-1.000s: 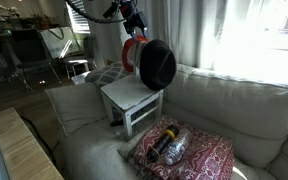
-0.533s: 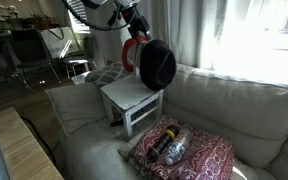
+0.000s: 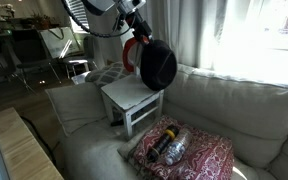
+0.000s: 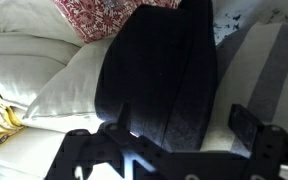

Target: Pick up the black hat and put it upside down on the chair, pick up the red hat and put it in the black hat

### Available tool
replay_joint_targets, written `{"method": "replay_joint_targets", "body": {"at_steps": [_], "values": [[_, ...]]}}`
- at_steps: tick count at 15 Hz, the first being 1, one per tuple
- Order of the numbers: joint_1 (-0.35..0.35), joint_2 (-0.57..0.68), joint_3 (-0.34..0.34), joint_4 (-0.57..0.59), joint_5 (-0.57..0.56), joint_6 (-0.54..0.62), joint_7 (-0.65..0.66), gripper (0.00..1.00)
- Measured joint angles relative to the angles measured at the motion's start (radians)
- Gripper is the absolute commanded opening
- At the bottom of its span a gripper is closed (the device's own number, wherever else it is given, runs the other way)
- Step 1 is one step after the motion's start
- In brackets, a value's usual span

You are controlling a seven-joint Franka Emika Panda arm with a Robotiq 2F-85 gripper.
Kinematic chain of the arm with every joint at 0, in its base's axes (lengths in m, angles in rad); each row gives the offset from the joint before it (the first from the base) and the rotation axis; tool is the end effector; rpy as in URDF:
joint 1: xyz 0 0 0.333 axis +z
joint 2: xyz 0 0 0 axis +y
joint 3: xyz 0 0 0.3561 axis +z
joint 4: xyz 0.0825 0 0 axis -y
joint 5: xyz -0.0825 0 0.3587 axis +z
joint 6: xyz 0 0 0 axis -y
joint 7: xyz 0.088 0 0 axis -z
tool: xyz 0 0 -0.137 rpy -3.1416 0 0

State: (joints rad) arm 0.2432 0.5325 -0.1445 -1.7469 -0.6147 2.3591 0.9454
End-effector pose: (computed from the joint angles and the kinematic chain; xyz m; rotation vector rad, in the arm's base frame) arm 0.6785 0.0589 0.3069 2.6406 -0.5292 0.4416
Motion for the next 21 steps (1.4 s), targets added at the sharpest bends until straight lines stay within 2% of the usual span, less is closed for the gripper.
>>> {"method": "replay_joint_targets", "body": {"at_steps": [2,3,5,6,7,8,9,12,13,14,15,21], "values": [[0.003,0.011,-0.004,0.009,-0.007,-0.001,0.022,0.87],[0.004,0.017,-0.006,0.013,-0.01,-0.002,0.03,0.8],[0.006,0.025,-0.007,0.018,-0.01,-0.003,0.044,0.77],[0.006,0.027,-0.007,0.02,-0.011,-0.003,0.049,0.64],[0.006,0.029,-0.007,0.02,-0.01,-0.003,0.053,0.66],[0.006,0.03,-0.007,0.021,-0.011,-0.004,0.056,0.59],[0.006,0.032,-0.007,0.021,-0.011,-0.004,0.058,0.48],[0.006,0.038,-0.007,0.023,-0.011,-0.004,0.059,0.28],[0.006,0.04,-0.007,0.024,-0.011,-0.004,0.059,0.1],[0.006,0.041,-0.007,0.025,-0.011,-0.004,0.059,0.05],[0.006,0.043,-0.007,0.025,-0.011,-0.004,0.059,0.0],[0.006,0.054,-0.012,0.033,-0.01,-0.007,0.059,0.01]]}}
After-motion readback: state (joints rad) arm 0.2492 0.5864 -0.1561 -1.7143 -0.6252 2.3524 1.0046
